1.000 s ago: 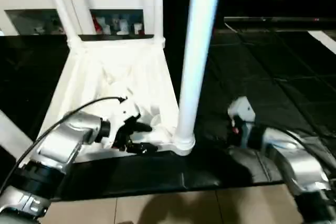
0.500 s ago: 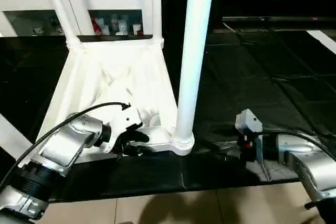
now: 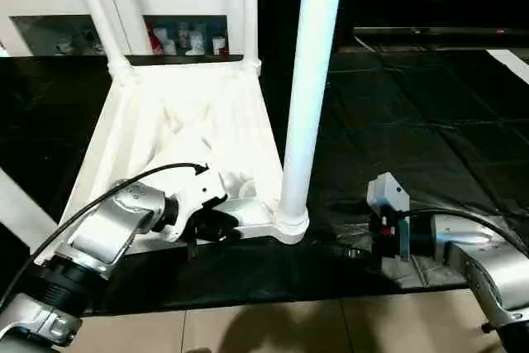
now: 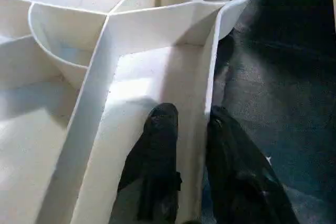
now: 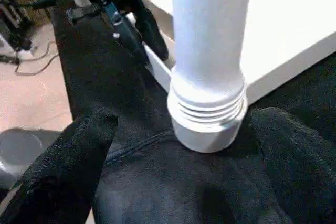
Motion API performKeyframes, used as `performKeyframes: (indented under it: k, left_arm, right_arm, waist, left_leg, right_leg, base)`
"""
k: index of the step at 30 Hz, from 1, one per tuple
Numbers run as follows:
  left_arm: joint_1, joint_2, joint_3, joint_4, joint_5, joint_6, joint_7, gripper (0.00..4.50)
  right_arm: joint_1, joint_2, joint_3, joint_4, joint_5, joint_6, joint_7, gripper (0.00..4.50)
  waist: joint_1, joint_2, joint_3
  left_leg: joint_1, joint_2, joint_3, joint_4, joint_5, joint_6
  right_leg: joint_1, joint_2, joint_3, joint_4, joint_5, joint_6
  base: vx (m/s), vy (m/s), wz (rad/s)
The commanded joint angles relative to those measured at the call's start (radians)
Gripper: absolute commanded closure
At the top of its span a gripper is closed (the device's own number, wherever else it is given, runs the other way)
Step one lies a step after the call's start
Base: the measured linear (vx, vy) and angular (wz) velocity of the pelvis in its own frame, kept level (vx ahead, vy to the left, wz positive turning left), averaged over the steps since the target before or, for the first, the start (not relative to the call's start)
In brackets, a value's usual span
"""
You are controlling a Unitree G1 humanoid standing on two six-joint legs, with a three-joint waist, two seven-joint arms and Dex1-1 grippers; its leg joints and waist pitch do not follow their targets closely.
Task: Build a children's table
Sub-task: Rotate leg to tighten
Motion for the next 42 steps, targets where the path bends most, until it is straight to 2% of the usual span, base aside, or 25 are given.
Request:
performKeyframes:
  k: [1, 5, 7, 11, 13, 14, 15, 16, 18, 20, 25, 29, 31, 33, 42]
  left_arm:
    - [-0.014, -0.002, 0.0, 0.017, 0.014, -0.01, 0.023, 3.87]
    - [-0.015, -0.008, 0.0, 0.025, 0.021, -0.015, 0.029, 4.27]
    - [-0.015, -0.009, 0.001, 0.028, 0.024, -0.017, 0.03, 4.43]
    - [-0.016, -0.013, 0.006, 0.042, 0.025, -0.027, 0.036, 4.43]
    - [-0.017, -0.015, 0.007, 0.047, 0.027, -0.03, 0.036, 4.43]
    - [-0.019, -0.018, 0.007, 0.053, 0.028, -0.034, 0.037, 4.43]
    - [-0.024, -0.024, 0.01, 0.062, 0.028, -0.037, 0.04, 4.43]
    - [-0.024, -0.024, 0.01, 0.062, 0.028, -0.037, 0.04, 4.43]
    - [-0.029, -0.031, 0.015, 0.072, 0.026, -0.042, 0.044, 4.43]
    - [-0.036, -0.038, 0.019, 0.09, 0.026, -0.051, 0.049, 4.43]
    - [-0.075, -0.067, 0.044, 0.177, 0.015, -0.185, 0.046, 4.43]
    - [-0.114, -0.075, 0.037, 0.255, 0.026, -0.235, 0.027, 4.43]
    - [-0.129, -0.075, 0.03, 0.295, 0.033, -0.264, 0.011, 4.43]
    - [-0.136, -0.078, 0.029, 0.318, 0.031, -0.283, -0.001, 4.43]
    - [-0.134, -0.076, -0.023, 0.32, 0.019, -0.36, -0.142, 4.43]
  right_arm:
    - [0.002, 0.004, -0.021, -0.025, 0.023, 0.009, -0.016, 0.0]
    - [0.005, -0.002, -0.021, -0.033, 0.02, 0.025, -0.038, 0.0]
    - [0.006, -0.006, -0.02, -0.038, 0.01, 0.035, -0.052, 0.0]
    - [0.015, -0.001, -0.031, -0.053, -0.025, 0.006, -0.108, 0.0]
    - [0.015, -0.001, -0.029, -0.053, -0.017, 0.013, -0.107, 0.0]
    - [-0.009, 0.002, -0.024, -0.016, -0.018, 0.005, -0.104, 0.0]
    - [-0.052, 0.006, -0.018, 0.04, -0.022, 0.0, -0.093, 0.0]
    - [-0.052, 0.006, -0.018, 0.04, -0.022, 0.0, -0.093, 0.0]
    - [-0.065, 0.003, -0.012, 0.051, -0.023, 0.008, -0.089, 0.0]
    - [-0.065, 0.002, -0.009, 0.051, -0.023, 0.01, -0.089, 0.0]
    - [-0.075, 0.015, -0.01, 0.071, -0.029, -0.021, -0.097, 0.0]
    - [-0.092, 0.05, -0.016, 0.111, -0.028, -0.071, -0.112, 0.0]
    - [-0.106, 0.059, -0.011, 0.131, -0.024, -0.066, -0.11, 0.0]
    - [-0.112, 0.059, -0.007, 0.139, -0.019, -0.061, -0.095, 0.0]
    - [-0.181, 0.075, -0.004, 0.244, 0.002, -0.131, 0.003, 0.0]
  waist:
    - [0.002, 0.003, -0.061]
    - [0.0, 0.005, -0.058]
    - [0.001, 0.003, -0.058]
    - [-0.002, 0.001, -0.061]
    - [-0.003, 0.001, -0.062]
    - [-0.003, 0.001, -0.062]
    - [-0.002, 0.002, -0.062]
    - [-0.005, 0.001, -0.061]
    - [-0.004, 0.002, -0.058]
    - [0.0, 0.001, -0.06]
    - [0.002, -0.003, -0.063]
    - [0.002, -0.003, -0.067]
    - [0.002, -0.001, -0.066]
    - [0.002, 0.002, -0.067]
    - [0.004, -0.002, -0.069]
  left_leg:
    - [0.001, 0.021, -0.01, -0.068, -0.226, 0.033]
    - [0.003, 0.02, -0.011, -0.069, -0.244, 0.031]
    - [0.003, 0.02, -0.012, -0.069, -0.24, 0.029]
    - [-0.003, 0.019, -0.01, -0.068, -0.213, 0.03]
    - [-0.003, 0.018, -0.01, -0.067, -0.203, 0.032]
    - [-0.002, 0.018, -0.01, -0.066, -0.202, 0.035]
    - [-0.002, 0.018, -0.009, -0.066, -0.204, 0.036]
    - [-0.003, 0.017, -0.01, -0.066, -0.207, 0.037]
    - [0.001, 0.017, -0.009, -0.065, -0.224, 0.034]
    - [0.002, 0.018, -0.009, -0.065, -0.218, 0.035]
    - [-0.005, 0.014, -0.009, -0.063, -0.2, 0.04]
    - [-0.004, 0.017, -0.008, -0.063, -0.179, 0.045]
    - [-0.002, 0.016, -0.008, -0.063, -0.181, 0.041]
    - [-0.002, 0.02, -0.008, -0.064, -0.178, 0.036]
    - [-0.002, 0.022, -0.006, -0.062, -0.169, 0.045]
  right_leg:
    - [0.052, -0.066, 0.053, -0.098, -0.378, -0.11]
    - [0.051, -0.067, 0.051, -0.104, -0.419, -0.097]
    - [0.051, -0.067, 0.051, -0.105, -0.43, -0.09]
    - [0.052, -0.067, 0.052, -0.101, -0.393, -0.091]
    - [0.053, -0.066, 0.053, -0.097, -0.373, -0.097]
    - [0.053, -0.066, 0.052, -0.097, -0.37, -0.099]
    - [0.053, -0.067, 0.052, -0.097, -0.374, -0.103]
    - [0.053, -0.066, 0.051, -0.097, -0.38, -0.107]
    - [0.051, -0.066, 0.05, -0.102, -0.414, -0.103]
    - [0.051, -0.066, 0.052, -0.102, -0.41, -0.097]
    - [0.056, -0.067, 0.05, -0.102, -0.382, -0.092]
    - [0.054, -0.068, 0.052, -0.093, -0.33, -0.11]
    - [0.054, -0.067, 0.051, -0.094, -0.332, -0.114]
    - [0.056, -0.068, 0.053, -0.088, -0.297, -0.13]
    - [0.058, -0.072, 0.055, -0.079, -0.249, -0.169]
  base:
    - [0.0, 0.0, 0.0]
    - [0.0, 0.0, 0.0]
    - [0.0, 0.0, 0.0]
    - [0.0, 0.0, 0.0]
    - [0.0, 0.0, 0.0]
    - [0.0, 0.0, 0.0]
    - [0.0, 0.0, 0.0]
    - [0.0, 0.0, 0.0]
    - [0.0, 0.0, 0.0]
    - [0.0, 0.0, 0.0]
    - [0.0, 0.0, 0.0]
    - [0.0, 0.0, 0.0]
    - [0.0, 0.0, 0.0]
    - [0.0, 0.0, 0.0]
    - [0.0, 0.0, 0.0]
